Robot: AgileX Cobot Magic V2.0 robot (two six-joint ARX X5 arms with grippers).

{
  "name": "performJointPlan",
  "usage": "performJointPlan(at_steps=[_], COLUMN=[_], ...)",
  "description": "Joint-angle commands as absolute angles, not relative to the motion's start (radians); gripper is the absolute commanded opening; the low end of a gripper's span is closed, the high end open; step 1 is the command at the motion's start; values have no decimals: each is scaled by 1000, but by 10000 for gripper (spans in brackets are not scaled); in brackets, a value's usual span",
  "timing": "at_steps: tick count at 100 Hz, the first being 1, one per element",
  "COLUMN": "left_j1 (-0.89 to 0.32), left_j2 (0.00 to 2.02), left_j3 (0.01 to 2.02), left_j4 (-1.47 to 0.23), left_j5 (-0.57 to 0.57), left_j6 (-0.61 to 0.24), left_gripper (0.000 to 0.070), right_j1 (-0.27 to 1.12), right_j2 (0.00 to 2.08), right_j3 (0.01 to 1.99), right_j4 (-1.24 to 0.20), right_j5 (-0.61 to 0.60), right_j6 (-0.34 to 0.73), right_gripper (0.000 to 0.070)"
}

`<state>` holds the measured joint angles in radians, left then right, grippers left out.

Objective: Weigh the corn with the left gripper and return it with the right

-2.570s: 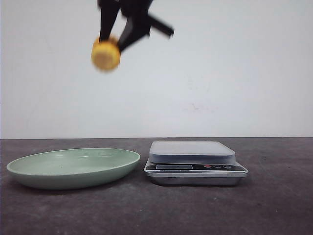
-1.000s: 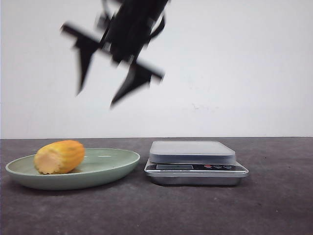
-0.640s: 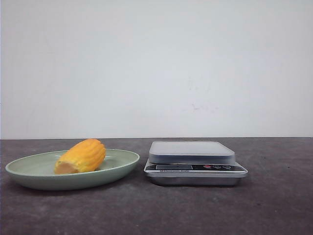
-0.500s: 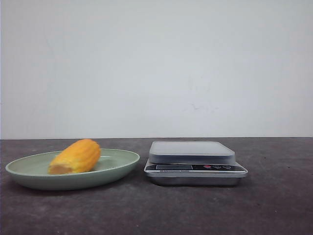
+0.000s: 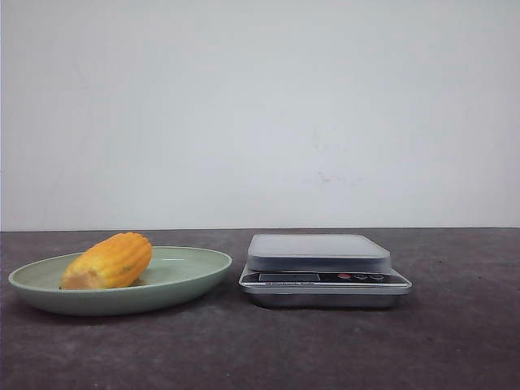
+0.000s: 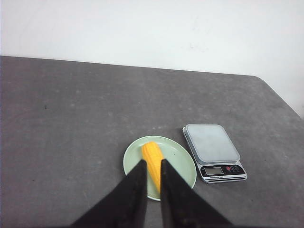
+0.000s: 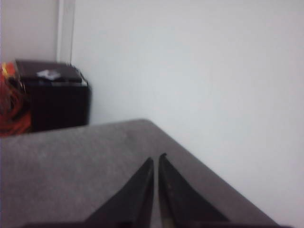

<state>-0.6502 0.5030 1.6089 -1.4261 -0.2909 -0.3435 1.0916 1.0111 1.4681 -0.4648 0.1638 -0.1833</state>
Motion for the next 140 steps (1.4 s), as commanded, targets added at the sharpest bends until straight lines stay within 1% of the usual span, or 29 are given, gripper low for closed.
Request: performJointPlan(at_steps=[1,45,56,61,72,76,90,102,110,122,140], left_j1=[-656,-656,-656,-656,-656,-656,-656,-656,-656,-656,-656], left_j2=[507,507,507,507,507,507,507,507,507,507,507], left_j3=[1631,1631,1631,1631,1631,1631,1632,1632,1632,1632,1632], left_j4=[-1482,-1482,-1482,-1482,-1482,-1482,-1482,-1482,-1482,-1482,-1482], left_j5=[-291,-291,-291,-291,-291,-291,-291,-291,-291,-291,-291], left_j6=[-352,-352,-352,-352,-352,-352,-352,-352,-352,-352,-352], left_gripper=[17,17,16,16,17,16,16,16,17,16,17], right_j1=[1102,1103,1125,1112,1073,1052,945,824,732,602,429], right_j2=[1010,1011,1010,1005,991,982,928,860,791,641,341], right_j3=[1485,1485,1485,1485,1485,1485,1485,1476,1423,1251,888], right_j4=[-449,-447,-445,-450,-526,-546,-626,-743,-794,-745,-575], right_j5=[159,157,161,185,301,316,305,158,125,126,103], right_j6=[-191,-191,-191,-190,-190,-191,-192,-199,-198,-198,-191], right_gripper=[11,11,11,11,12,11,11,11,11,11,11])
